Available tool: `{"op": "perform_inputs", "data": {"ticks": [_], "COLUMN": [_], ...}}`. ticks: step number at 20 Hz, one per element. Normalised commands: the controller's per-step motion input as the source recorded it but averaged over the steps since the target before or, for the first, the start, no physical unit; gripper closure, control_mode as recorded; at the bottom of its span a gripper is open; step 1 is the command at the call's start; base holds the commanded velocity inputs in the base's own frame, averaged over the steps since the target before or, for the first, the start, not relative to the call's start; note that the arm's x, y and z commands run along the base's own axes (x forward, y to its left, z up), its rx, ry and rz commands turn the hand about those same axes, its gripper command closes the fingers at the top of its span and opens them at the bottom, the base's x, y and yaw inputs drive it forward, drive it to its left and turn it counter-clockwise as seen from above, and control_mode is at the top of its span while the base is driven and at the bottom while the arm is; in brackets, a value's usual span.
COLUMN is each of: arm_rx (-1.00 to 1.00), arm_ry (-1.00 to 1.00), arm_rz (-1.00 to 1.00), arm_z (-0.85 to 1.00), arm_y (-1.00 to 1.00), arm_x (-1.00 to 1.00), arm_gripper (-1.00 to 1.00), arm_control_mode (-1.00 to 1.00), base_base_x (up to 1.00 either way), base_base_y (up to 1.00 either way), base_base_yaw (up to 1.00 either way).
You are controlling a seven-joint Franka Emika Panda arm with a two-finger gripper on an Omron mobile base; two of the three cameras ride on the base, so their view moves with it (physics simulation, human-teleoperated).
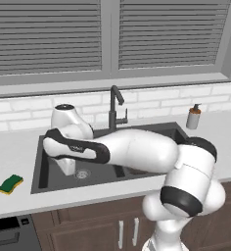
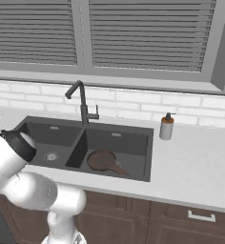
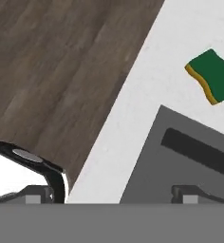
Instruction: Pick the pan and sponge and place them into the sink. Then turn on the water.
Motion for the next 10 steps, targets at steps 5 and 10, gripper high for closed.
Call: {"op": "perform_inputs", "data": {"ticks": [5, 10], "arm_rx": [0.00, 0.00], "arm_ry": [0.00, 0.00], "arm_rz": [0.60, 0.54], "arm_z": [-0.28, -0.06], "arm_y": [0.56, 0.36], "arm_x": [0.11, 0.08], "arm_gripper": [-1.00, -1.00], "arm_control_mode": [-1.00, -1.00], "base_base_x": [0.00, 0.00], "base_base_y": [0.00, 0.00], "base_base_yaw": [0.00, 0.00]}}
